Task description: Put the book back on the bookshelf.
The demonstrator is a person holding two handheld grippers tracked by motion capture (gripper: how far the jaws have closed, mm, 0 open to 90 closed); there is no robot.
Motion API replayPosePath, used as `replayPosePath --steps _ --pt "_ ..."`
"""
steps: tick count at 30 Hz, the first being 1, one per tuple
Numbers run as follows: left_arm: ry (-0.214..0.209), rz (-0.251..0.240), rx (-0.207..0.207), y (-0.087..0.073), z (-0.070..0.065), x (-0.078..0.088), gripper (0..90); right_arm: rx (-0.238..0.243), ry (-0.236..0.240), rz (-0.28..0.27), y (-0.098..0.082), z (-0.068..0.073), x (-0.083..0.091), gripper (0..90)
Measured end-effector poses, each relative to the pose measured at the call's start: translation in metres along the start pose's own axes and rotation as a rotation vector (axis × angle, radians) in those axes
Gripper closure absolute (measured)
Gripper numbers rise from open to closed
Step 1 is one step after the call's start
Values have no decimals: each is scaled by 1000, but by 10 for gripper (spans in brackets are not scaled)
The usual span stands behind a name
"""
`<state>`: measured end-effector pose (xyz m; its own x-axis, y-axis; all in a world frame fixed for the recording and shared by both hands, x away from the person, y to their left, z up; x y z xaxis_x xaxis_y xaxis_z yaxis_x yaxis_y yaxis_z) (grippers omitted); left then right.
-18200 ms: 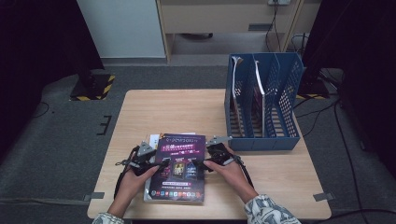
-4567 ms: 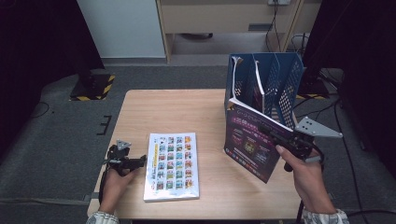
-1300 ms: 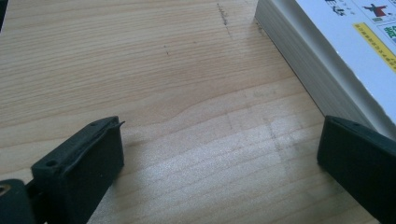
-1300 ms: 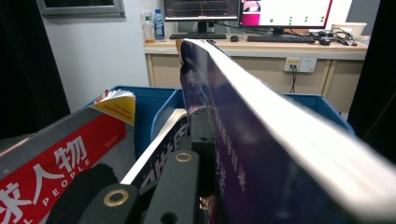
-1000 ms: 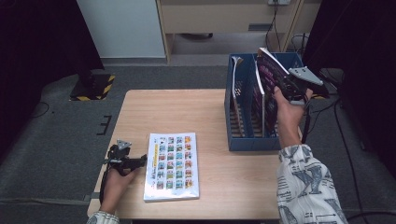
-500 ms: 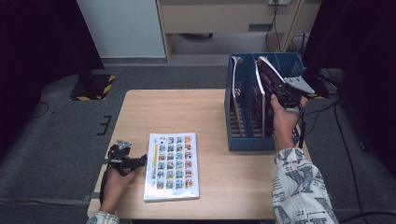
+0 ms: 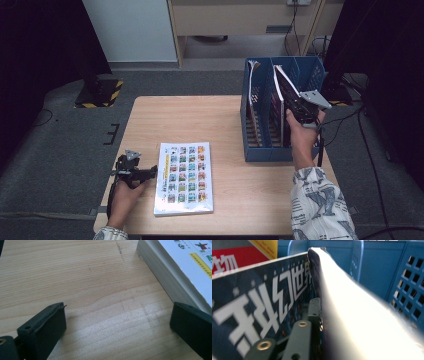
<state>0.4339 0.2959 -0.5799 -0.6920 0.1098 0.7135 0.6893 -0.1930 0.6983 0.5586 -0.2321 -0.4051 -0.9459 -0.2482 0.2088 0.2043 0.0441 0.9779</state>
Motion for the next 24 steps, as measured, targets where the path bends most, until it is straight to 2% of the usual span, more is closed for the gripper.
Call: replayPosePath --steps 6,13,14,17,23,24 --pt "1 0 1 0 0 0 1 -27 30 -5 -10 1 5 697" --pt "1 0 1 0 0 0 0 0 39 2 -13 5 10 631" --pt "1 0 1 0 0 0 1 13 30 3 -13 5 13 597" --pt "1 0 1 0 0 0 0 0 35 -6 -13 5 18 561" --pt "0 0 1 0 0 0 0 9 56 0 -12 7 31 478" --pt "1 1 1 0 0 0 0 15 53 -14 -11 8 34 477"
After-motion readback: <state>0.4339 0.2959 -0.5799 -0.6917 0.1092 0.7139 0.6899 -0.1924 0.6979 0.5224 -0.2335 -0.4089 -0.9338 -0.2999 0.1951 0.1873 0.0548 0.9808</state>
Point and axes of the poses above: each handheld gripper's, and its own axes: x roughly backward along the jaws, y roughly out of its top, z roughly to its left, the point moved 6 cm from there along -x, roughly forward along the jaws, and after that the axes turned 4 degrees about y, right-handed, at the moved point
